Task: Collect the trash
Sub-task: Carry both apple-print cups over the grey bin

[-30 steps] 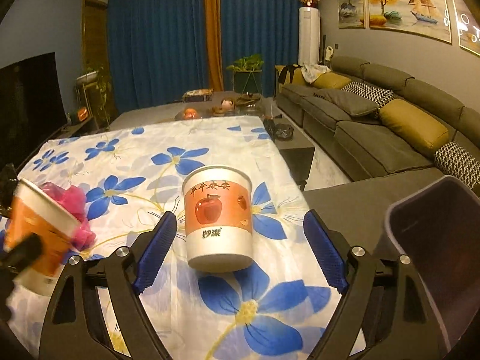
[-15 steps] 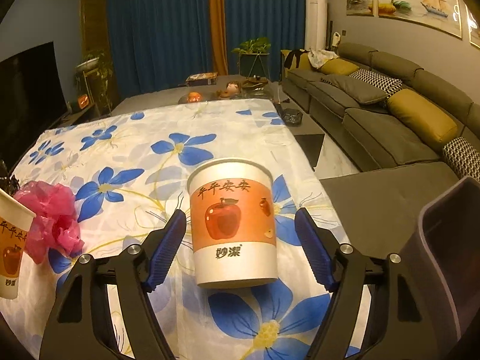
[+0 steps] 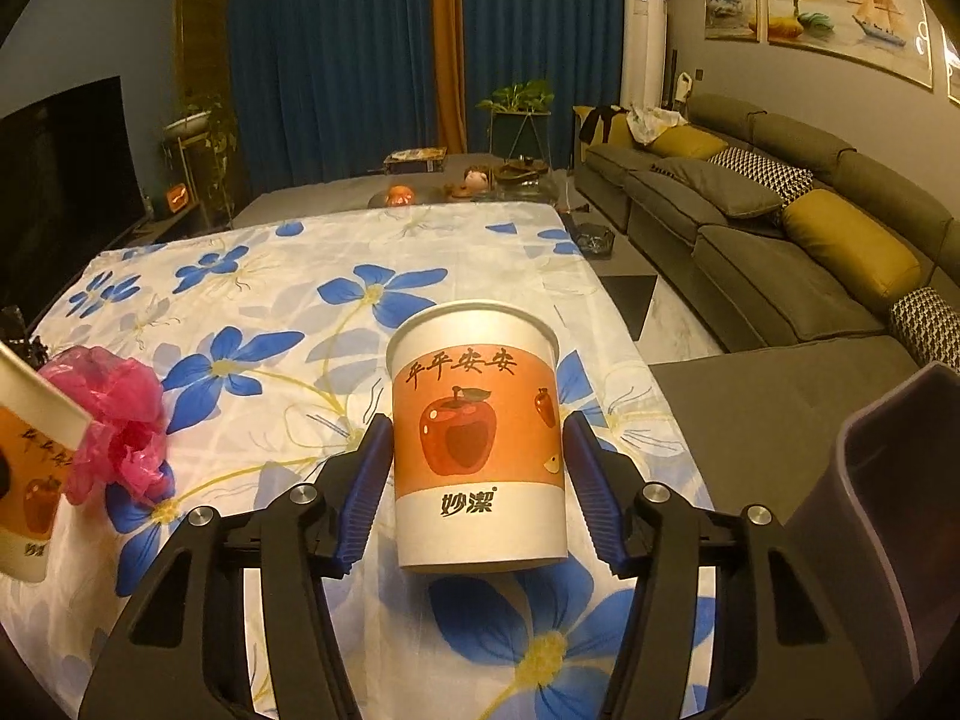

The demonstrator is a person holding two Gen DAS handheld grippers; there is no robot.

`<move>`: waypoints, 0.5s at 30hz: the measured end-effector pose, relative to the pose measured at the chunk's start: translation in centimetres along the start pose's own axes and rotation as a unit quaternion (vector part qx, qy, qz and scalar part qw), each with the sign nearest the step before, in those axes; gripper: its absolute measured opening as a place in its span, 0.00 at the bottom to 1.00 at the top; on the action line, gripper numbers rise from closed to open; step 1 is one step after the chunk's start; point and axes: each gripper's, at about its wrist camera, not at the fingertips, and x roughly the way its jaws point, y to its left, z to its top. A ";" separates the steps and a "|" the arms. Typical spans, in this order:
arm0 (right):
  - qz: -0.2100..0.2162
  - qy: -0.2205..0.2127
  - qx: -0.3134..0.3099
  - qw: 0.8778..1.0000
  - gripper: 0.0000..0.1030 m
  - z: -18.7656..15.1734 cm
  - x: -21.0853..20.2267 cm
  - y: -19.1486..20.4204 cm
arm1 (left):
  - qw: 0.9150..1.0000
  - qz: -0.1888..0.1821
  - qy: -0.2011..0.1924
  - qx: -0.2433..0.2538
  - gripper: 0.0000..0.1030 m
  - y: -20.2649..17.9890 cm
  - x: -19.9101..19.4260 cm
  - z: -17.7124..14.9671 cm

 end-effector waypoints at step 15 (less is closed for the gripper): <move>0.029 -0.085 0.033 0.995 0.56 -1.9 -11.0 -1.4 | 1.000 -0.013 -0.014 0.024 0.56 -1.6 -1.8 -0.3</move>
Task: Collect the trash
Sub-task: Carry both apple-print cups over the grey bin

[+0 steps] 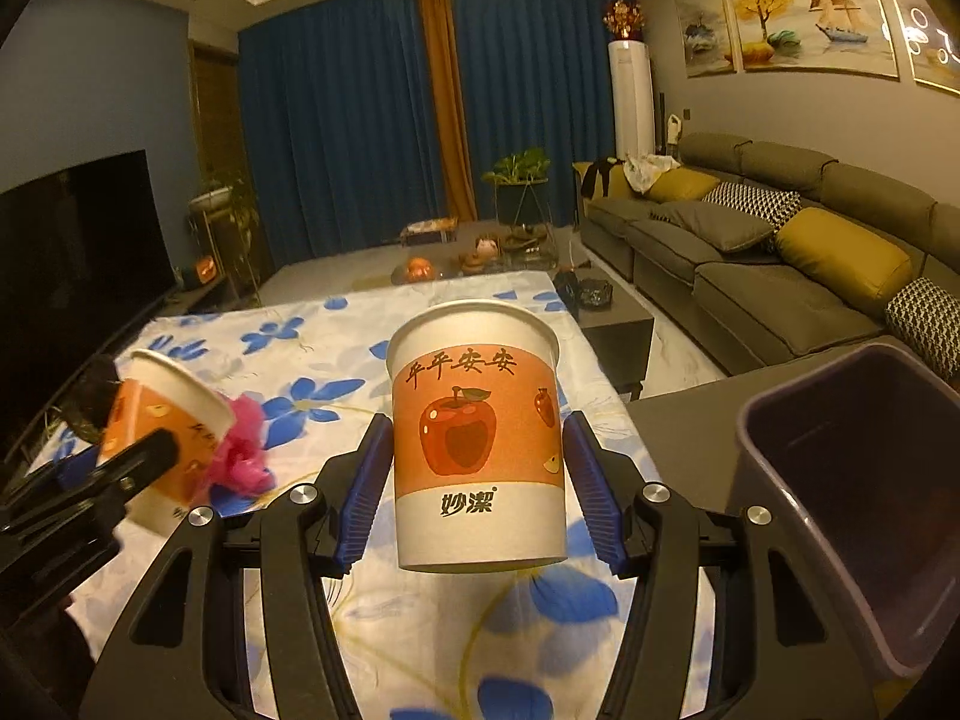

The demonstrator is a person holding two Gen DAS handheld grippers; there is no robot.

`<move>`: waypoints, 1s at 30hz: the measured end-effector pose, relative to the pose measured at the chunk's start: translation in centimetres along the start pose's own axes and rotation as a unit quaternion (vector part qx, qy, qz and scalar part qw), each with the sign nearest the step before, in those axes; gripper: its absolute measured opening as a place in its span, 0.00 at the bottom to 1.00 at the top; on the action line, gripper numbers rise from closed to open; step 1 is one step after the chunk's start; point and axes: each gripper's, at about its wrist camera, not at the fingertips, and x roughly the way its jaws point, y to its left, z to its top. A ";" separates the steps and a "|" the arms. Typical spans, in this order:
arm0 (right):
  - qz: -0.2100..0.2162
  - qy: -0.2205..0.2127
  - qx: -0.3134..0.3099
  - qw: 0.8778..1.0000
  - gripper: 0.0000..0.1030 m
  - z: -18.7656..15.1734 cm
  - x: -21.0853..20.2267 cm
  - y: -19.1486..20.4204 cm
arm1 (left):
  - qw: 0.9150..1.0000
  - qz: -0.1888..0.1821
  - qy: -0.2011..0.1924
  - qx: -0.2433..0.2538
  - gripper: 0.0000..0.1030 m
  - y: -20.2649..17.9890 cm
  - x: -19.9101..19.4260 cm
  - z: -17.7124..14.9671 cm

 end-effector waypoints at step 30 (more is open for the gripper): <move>-0.093 -0.078 0.066 0.990 0.56 -1.3 -11.8 -11.5 | 0.989 -0.124 -0.018 0.075 0.56 -15.5 -4.2 -0.1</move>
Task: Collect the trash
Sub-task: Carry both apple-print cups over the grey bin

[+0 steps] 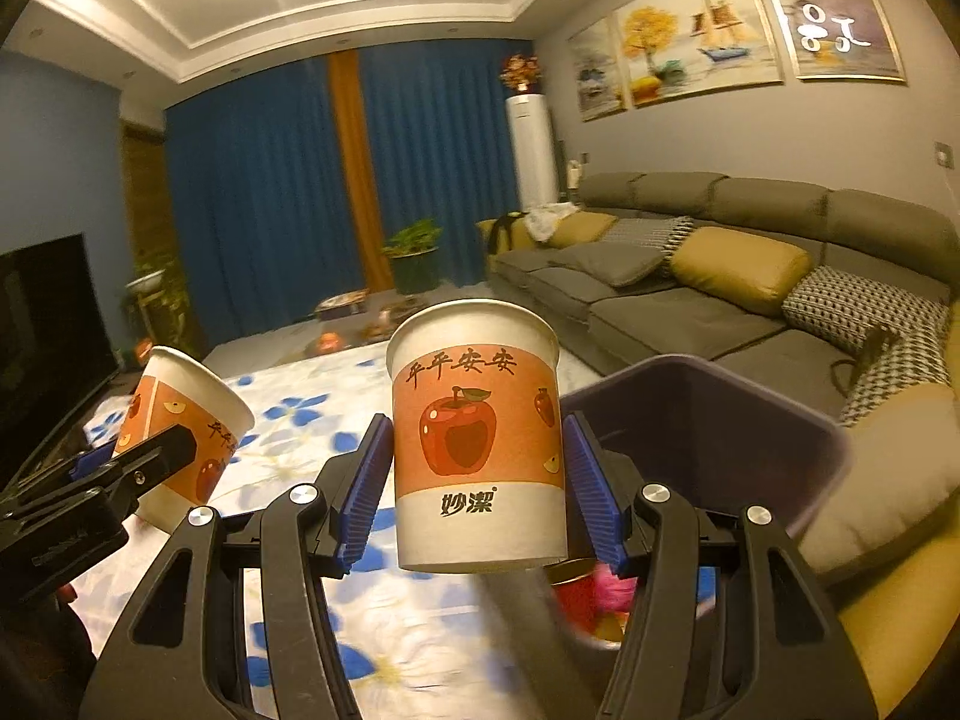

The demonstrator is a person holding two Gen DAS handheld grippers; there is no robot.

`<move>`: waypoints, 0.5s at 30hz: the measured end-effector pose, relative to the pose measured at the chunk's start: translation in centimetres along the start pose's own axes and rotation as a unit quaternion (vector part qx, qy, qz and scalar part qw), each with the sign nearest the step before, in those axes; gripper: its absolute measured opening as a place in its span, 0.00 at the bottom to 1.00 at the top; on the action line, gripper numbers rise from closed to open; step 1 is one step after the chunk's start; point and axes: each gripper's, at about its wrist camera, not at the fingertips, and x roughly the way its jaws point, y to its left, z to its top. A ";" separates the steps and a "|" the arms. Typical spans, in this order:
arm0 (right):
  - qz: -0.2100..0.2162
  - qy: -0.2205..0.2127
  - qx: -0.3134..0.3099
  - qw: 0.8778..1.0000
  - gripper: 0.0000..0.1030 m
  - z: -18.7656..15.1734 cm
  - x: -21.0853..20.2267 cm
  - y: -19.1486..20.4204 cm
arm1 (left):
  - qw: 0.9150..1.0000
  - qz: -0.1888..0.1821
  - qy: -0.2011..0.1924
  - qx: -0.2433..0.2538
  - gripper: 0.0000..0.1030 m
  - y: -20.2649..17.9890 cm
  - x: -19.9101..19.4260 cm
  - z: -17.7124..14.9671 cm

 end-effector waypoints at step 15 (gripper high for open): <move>-0.071 -0.013 0.064 0.995 0.56 1.0 0.1 -8.5 | 0.994 -0.098 0.021 0.038 0.56 -8.8 7.2 0.6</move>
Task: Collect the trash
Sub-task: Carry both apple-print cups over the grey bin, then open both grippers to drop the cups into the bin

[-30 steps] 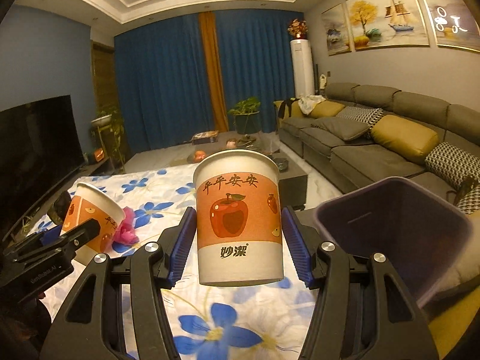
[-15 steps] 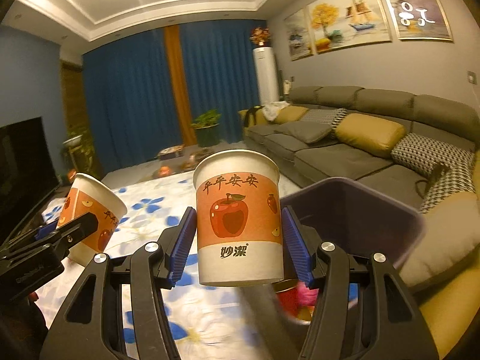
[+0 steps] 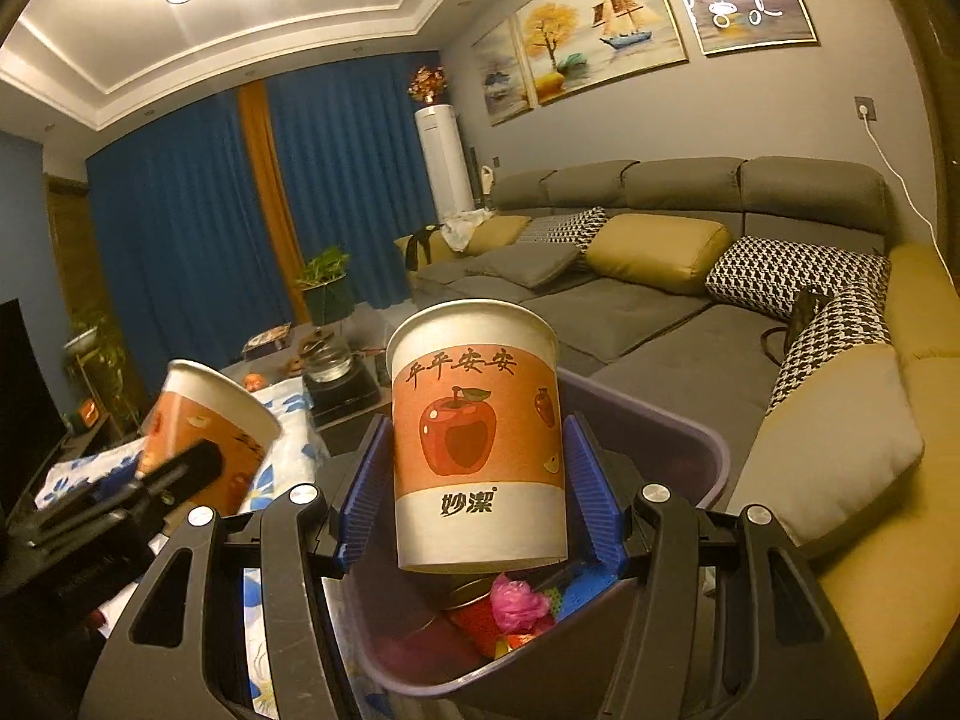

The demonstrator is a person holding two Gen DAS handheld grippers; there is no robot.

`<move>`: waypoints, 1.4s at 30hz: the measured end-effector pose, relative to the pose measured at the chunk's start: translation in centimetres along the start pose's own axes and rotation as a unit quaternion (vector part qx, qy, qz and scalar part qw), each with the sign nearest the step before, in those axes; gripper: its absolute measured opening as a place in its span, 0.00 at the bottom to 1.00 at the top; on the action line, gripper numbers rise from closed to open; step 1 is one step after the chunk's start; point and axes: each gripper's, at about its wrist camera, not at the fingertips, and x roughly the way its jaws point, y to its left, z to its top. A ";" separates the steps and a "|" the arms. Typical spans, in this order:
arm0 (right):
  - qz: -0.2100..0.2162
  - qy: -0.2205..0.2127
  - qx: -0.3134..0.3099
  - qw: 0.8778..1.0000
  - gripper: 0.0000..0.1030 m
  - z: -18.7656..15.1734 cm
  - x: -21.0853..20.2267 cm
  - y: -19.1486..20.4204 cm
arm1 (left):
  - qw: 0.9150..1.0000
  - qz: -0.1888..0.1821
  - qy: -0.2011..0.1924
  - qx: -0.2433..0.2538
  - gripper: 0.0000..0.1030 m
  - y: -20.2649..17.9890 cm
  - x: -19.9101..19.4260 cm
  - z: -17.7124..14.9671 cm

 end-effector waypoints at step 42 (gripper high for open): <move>-0.029 -0.004 0.025 0.999 0.70 1.2 2.1 -0.6 | 0.997 -0.041 0.063 0.005 0.85 -1.7 7.2 -2.1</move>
